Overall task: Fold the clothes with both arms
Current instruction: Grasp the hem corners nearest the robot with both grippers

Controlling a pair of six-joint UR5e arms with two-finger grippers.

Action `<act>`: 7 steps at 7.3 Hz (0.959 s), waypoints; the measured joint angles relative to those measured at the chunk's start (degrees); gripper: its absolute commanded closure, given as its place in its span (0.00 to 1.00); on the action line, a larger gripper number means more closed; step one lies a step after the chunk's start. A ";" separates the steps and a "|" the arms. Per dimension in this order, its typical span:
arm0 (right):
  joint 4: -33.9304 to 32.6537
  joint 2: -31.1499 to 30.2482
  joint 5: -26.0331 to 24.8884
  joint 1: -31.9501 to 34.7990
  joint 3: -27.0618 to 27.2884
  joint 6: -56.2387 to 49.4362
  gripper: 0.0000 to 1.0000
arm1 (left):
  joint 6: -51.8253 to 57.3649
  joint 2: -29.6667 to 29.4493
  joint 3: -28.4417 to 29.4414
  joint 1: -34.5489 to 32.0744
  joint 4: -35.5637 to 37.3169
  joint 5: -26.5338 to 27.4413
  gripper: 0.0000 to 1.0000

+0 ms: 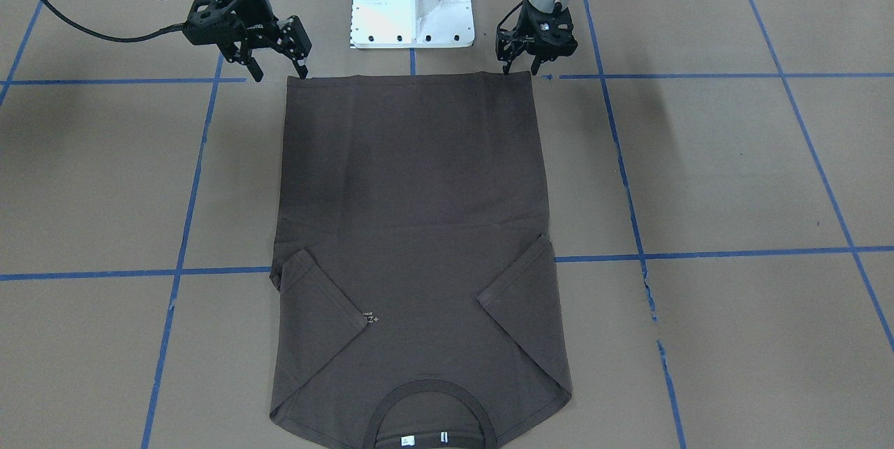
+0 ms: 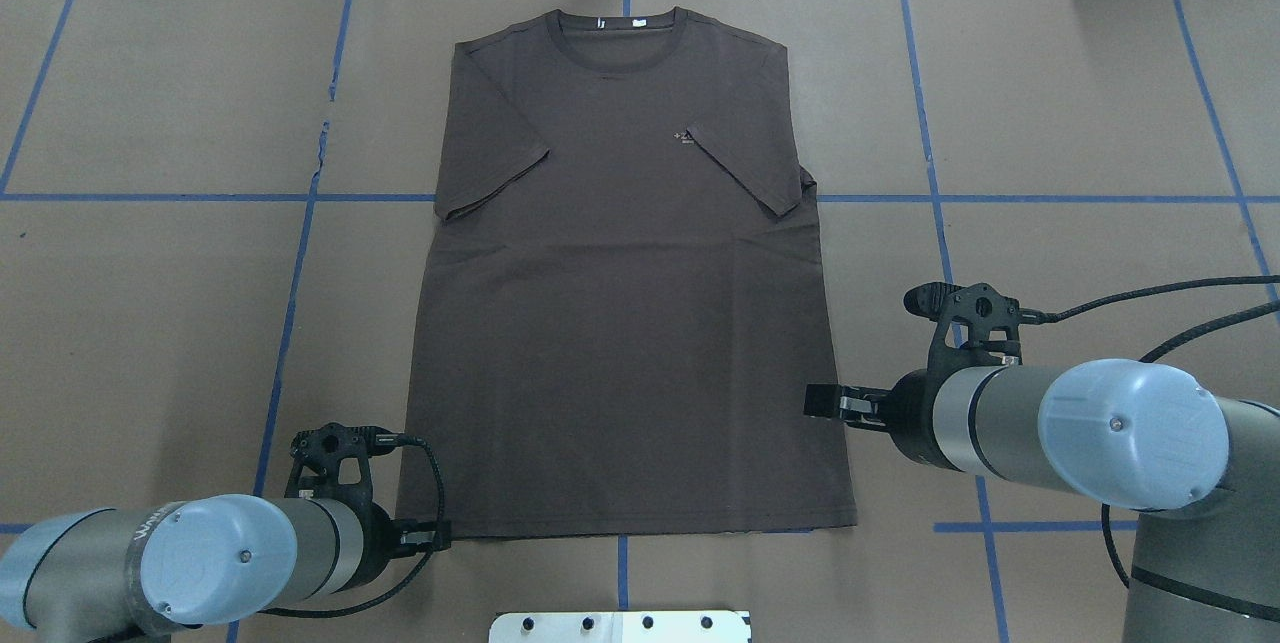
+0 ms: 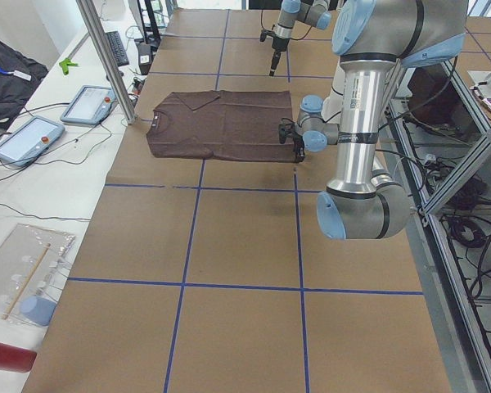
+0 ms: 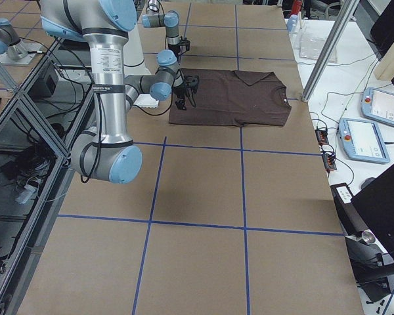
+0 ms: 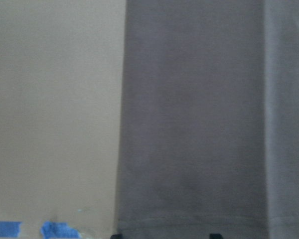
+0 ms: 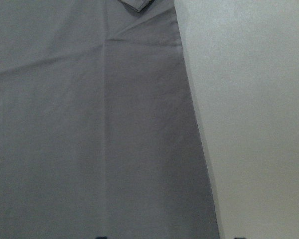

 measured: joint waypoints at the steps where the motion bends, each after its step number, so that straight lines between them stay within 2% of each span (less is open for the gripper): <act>1: 0.00 0.01 0.00 0.00 0.03 0.00 0.12 | 0.08 0.14 0.01 0.00 0.00 -0.04 0.44; 2: 0.00 0.03 0.00 0.03 0.14 0.00 0.12 | 0.11 0.07 0.01 0.00 0.00 -0.08 0.49; 3: -0.02 0.03 0.00 0.06 0.29 0.00 0.11 | 0.11 -0.06 0.06 0.00 0.00 -0.10 0.59; 5: -0.06 -0.05 0.00 0.08 0.39 0.00 0.11 | 0.05 -0.17 0.13 0.03 0.00 -0.08 0.90; 6: -0.03 -0.10 0.00 0.09 0.41 0.00 0.11 | 0.04 -0.24 0.13 0.04 0.00 -0.07 1.00; 7: -0.01 -0.17 0.00 0.09 0.41 0.00 0.11 | 0.02 -0.29 0.07 0.03 -0.01 -0.07 1.00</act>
